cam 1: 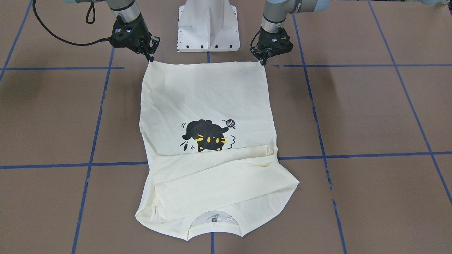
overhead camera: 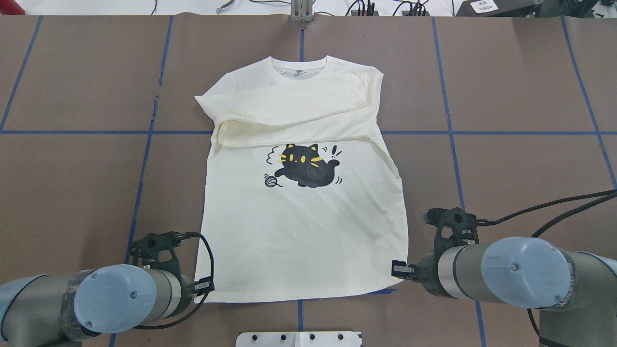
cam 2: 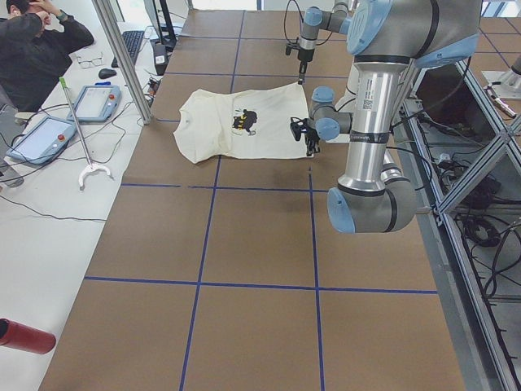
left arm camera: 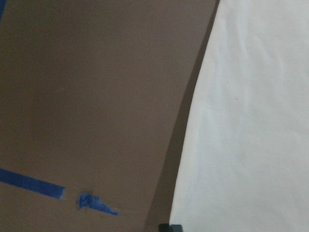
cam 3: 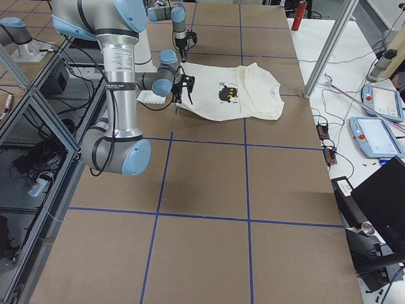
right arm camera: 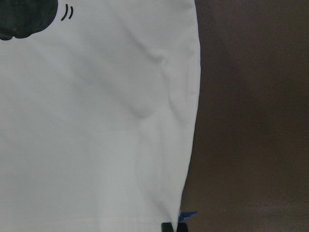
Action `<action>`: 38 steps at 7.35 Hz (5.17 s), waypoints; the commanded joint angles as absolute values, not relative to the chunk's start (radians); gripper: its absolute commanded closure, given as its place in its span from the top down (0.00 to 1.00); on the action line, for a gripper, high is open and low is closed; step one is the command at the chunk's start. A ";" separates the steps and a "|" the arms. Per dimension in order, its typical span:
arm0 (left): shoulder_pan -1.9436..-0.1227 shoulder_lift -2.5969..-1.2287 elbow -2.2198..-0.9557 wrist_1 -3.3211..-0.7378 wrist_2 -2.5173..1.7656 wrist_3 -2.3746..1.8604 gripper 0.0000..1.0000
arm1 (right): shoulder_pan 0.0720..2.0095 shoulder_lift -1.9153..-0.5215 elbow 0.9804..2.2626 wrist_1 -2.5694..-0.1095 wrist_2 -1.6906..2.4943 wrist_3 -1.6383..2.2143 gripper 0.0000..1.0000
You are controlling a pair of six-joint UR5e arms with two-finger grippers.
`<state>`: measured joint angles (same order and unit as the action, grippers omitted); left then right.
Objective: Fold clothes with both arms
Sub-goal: 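Lift the hem with both grippers and fold it toward the collar, then release the hem and draw both grippers back from the folded shirt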
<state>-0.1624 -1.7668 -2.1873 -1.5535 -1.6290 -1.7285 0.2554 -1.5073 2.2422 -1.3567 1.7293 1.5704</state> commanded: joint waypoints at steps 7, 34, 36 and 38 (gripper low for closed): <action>-0.119 -1.808 -2.522 -1.288 -1.677 -1.579 0.00 | 0.377 -1.520 2.386 -1.355 2.089 1.555 0.00; -0.742 -2.158 -1.704 -1.586 -1.812 -1.371 1.00 | 0.827 -0.967 1.493 -1.143 2.109 1.374 1.00; -0.742 -2.154 -1.775 -1.533 -1.815 -1.371 1.00 | 0.699 -1.201 1.740 -1.146 2.021 1.399 1.00; -0.742 -2.146 -1.811 -1.525 -1.816 -1.373 1.00 | 0.615 -1.323 1.812 -1.146 1.936 1.404 1.00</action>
<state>-0.7424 -2.1521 -1.7876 -1.5319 -1.8155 -1.3724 0.6689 -1.2451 1.7622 -1.1455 1.9874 1.3997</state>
